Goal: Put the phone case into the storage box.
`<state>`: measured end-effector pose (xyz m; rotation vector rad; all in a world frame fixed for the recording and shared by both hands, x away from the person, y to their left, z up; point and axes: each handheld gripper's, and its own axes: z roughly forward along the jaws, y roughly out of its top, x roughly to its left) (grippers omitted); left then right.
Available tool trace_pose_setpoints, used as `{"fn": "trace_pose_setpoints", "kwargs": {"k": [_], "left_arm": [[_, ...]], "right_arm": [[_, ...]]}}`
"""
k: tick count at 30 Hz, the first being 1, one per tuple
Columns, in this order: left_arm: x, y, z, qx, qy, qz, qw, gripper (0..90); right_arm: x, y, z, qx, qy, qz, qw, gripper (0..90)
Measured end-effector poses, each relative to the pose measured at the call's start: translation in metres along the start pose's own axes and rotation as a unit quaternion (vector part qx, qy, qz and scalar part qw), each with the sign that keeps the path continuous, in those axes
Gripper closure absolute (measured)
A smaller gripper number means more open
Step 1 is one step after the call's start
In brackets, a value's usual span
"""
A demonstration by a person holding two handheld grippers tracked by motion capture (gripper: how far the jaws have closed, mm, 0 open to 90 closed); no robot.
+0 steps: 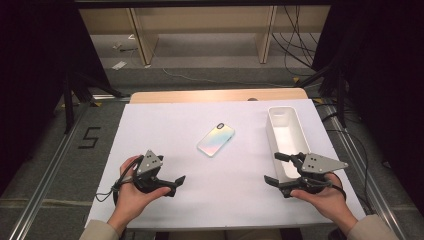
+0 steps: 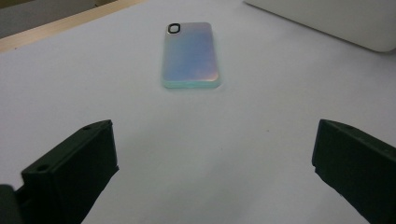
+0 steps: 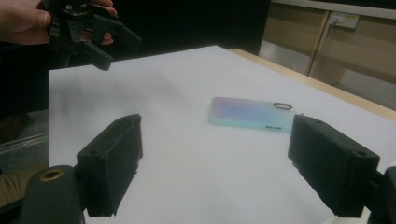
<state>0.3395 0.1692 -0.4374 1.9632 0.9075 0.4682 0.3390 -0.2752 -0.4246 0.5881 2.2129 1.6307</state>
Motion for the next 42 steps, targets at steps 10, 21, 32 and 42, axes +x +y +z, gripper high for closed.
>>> {"fn": "trace_pose_setpoints", "kwargs": {"k": [10,21,32,42], "left_arm": [[0.000,0.000,0.001,0.002,0.000,0.000,1.0000,0.0],[0.000,0.002,0.004,0.004,0.003,-0.005,1.0000,5.7],[0.005,0.009,0.017,0.022,0.024,-0.012,0.9994,30.0],[0.001,0.028,0.052,0.041,0.015,0.009,0.9990,16.6]], "right_arm": [[0.001,0.000,0.000,-0.001,0.002,0.000,1.0000,18.7],[0.000,0.000,0.001,0.001,0.001,0.000,1.0000,18.9],[0.000,0.000,0.002,0.002,-0.001,0.001,1.0000,19.1],[-0.001,-0.001,0.002,0.002,-0.001,0.005,1.0000,19.1]]}}
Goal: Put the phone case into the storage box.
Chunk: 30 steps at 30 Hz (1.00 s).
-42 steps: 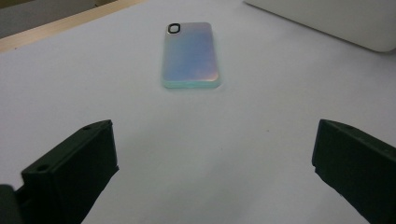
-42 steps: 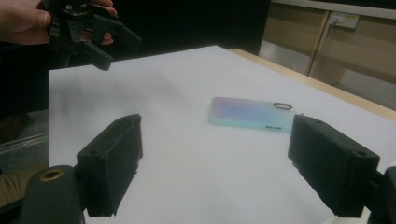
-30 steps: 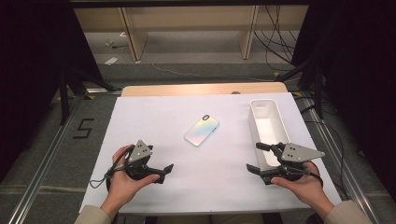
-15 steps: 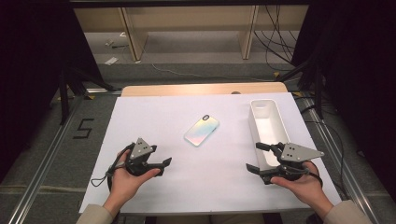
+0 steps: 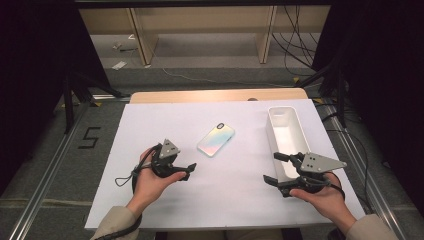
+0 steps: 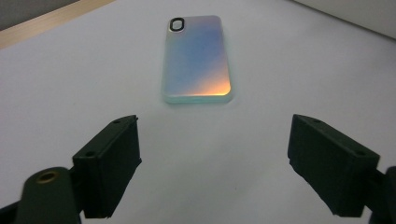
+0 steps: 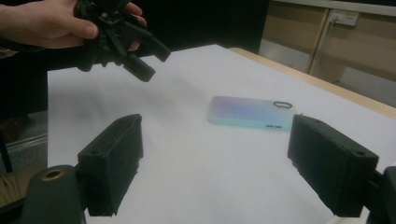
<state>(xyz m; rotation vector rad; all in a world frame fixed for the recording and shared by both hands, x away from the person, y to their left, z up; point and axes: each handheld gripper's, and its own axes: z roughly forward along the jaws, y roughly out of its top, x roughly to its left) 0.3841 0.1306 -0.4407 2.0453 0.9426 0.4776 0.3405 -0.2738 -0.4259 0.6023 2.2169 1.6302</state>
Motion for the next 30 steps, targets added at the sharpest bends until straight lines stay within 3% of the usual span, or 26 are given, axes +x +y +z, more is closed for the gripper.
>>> {"fn": "trace_pose_setpoints", "kwargs": {"k": [9,24,30], "left_arm": [[0.006,0.017,0.027,0.026,-0.004,-0.007,0.9996,9.3],[0.007,0.038,0.071,0.067,-0.010,0.008,0.9976,3.3],[0.007,0.043,0.083,0.074,-0.011,0.011,0.9972,1.1]], "right_arm": [[0.000,0.000,-0.001,-0.001,0.001,0.002,1.0000,19.1],[-0.001,0.000,0.000,0.001,0.002,0.004,1.0000,19.1],[-0.001,0.000,-0.001,-0.001,0.003,0.004,1.0000,19.1]]}}
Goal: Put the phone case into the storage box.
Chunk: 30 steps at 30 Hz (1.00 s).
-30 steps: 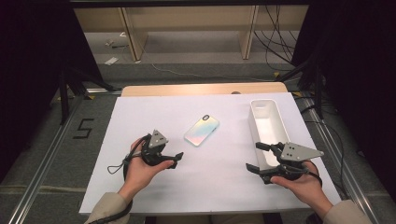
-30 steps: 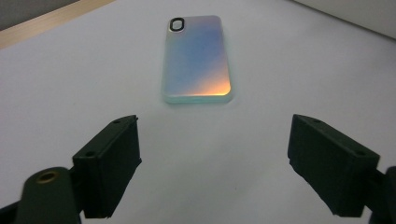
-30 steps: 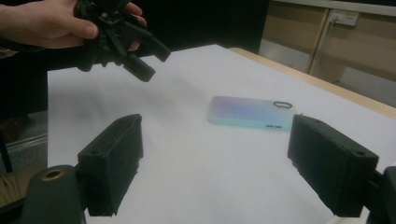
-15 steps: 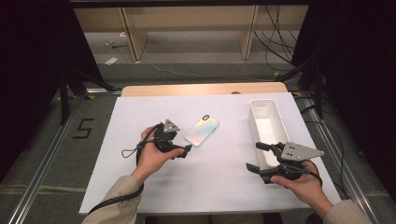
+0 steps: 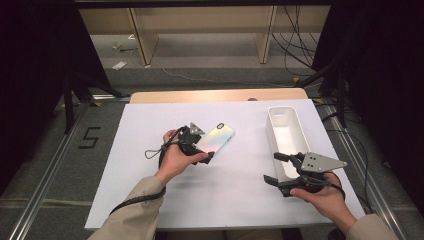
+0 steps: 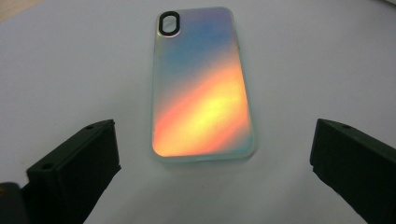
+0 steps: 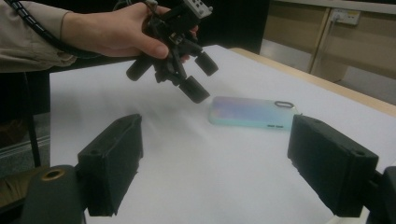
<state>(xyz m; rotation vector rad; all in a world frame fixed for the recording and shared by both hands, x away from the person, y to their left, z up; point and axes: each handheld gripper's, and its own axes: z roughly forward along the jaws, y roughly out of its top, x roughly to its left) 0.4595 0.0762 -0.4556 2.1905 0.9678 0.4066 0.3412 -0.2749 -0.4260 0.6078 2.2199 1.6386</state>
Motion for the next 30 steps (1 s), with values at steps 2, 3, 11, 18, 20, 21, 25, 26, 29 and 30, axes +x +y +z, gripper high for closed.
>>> {"fn": "trace_pose_setpoints", "kwargs": {"k": [2,3,11,18,20,21,25,26,29,30], "left_arm": [[0.000,0.001,0.001,0.001,0.000,0.001,1.0000,1.0],[0.000,0.002,0.003,0.001,0.001,0.001,1.0000,1.0],[0.002,0.011,0.018,0.034,0.001,0.006,0.9994,0.7],[0.003,0.016,0.030,0.050,0.004,0.007,0.9987,0.7],[0.004,0.017,0.032,0.054,0.004,0.007,0.9985,0.7],[0.004,0.017,0.033,0.056,0.004,0.008,0.9984,0.7],[0.006,0.017,0.039,0.067,0.001,0.007,0.9977,0.9],[0.007,0.017,0.041,0.068,0.002,0.006,0.9976,1.2],[0.008,0.017,0.045,0.075,0.001,0.006,0.9972,1.6],[0.008,0.016,0.046,0.077,0.002,0.007,0.9970,1.6]], "right_arm": [[0.000,0.000,0.000,0.000,0.000,0.000,1.0000,19.1],[0.000,0.000,0.000,0.000,0.000,0.000,1.0000,19.1],[0.000,0.000,0.000,-0.001,0.002,-0.001,1.0000,19.1],[0.000,0.000,0.000,-0.001,0.003,0.001,1.0000,19.1],[0.000,0.000,0.000,-0.001,0.002,0.000,1.0000,19.1],[0.000,0.000,0.000,-0.001,0.003,0.000,1.0000,19.1],[0.000,0.000,0.000,-0.001,0.003,-0.001,1.0000,19.1],[0.000,0.000,0.000,-0.001,0.003,-0.001,1.0000,19.1],[0.000,0.000,0.000,-0.001,0.003,-0.001,1.0000,19.1],[0.000,0.000,0.000,-0.002,0.004,-0.001,1.0000,19.1]]}}
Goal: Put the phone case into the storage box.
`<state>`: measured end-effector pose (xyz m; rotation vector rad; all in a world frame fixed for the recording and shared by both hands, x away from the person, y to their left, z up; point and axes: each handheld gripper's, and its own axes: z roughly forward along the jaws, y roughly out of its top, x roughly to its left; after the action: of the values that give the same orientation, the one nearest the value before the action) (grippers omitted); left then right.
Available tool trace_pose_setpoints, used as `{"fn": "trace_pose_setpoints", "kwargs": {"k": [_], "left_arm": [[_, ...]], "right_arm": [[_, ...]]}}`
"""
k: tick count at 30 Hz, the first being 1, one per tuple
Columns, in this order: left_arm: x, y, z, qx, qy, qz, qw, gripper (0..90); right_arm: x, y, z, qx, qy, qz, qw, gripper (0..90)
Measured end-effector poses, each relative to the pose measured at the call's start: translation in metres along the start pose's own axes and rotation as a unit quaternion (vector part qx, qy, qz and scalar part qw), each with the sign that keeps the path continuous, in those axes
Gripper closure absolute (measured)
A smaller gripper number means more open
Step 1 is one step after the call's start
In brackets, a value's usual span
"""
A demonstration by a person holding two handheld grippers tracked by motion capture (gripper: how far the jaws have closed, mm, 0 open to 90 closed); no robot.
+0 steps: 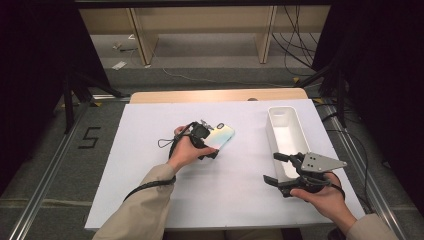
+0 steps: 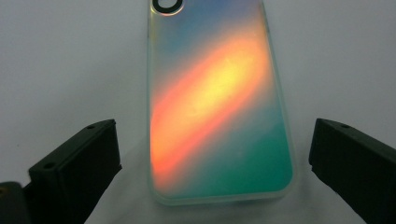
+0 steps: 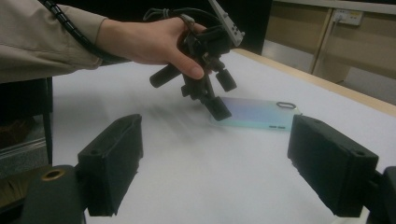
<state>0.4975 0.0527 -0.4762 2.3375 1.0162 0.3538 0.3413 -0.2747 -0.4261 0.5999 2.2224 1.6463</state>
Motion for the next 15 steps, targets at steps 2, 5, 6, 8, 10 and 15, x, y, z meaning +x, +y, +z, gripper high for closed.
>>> {"fn": "trace_pose_setpoints", "kwargs": {"k": [2,5,6,8,10,15], "left_arm": [[0.0007,-0.0002,0.0018,0.003,0.001,0.000,1.0000,1.8],[0.0005,0.0002,0.0038,0.008,0.004,0.002,1.0000,2.8],[0.0003,0.0003,0.0044,0.010,0.003,0.005,0.9999,2.9],[-0.0002,0.0007,0.0059,0.013,0.002,0.008,0.9999,2.8],[-0.0001,0.0013,0.0074,0.015,0.002,0.009,0.9998,2.9],[-0.0009,0.0033,0.0099,0.019,0.004,0.010,0.9998,3.0]], "right_arm": [[0.0001,0.0000,0.0000,0.000,0.000,0.000,1.0000,19.1],[0.0002,-0.0003,0.0007,-0.001,0.001,0.001,1.0000,19.1],[0.0002,-0.0003,0.0007,-0.001,0.001,0.001,1.0000,19.1],[0.0000,-0.0003,0.0006,-0.001,0.001,0.000,1.0000,19.1],[0.0000,-0.0004,0.0006,0.000,0.001,0.001,1.0000,19.1],[0.0001,-0.0006,0.0009,0.000,0.002,0.001,1.0000,19.1]]}}
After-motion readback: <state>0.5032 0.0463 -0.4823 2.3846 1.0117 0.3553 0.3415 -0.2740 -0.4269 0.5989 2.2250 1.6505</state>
